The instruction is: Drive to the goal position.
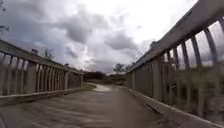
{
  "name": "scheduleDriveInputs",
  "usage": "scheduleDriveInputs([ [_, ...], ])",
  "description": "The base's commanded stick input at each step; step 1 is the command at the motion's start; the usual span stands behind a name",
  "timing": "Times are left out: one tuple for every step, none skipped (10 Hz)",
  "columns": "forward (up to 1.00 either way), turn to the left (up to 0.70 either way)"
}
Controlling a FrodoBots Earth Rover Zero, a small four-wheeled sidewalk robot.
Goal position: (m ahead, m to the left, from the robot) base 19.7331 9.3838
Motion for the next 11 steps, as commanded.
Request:
scheduleDriveInputs([
  [0.85,0.34],
  [0.85,0.22],
  [0.85,0.0],
  [0.85,0.03],
  [0.85,0.22],
  [0.85,0.32],
  [0.85,0.29],
  [0.85,0.12],
  [0.85,0.0],
  [0.85,0.0],
  [0.85,0.0],
])
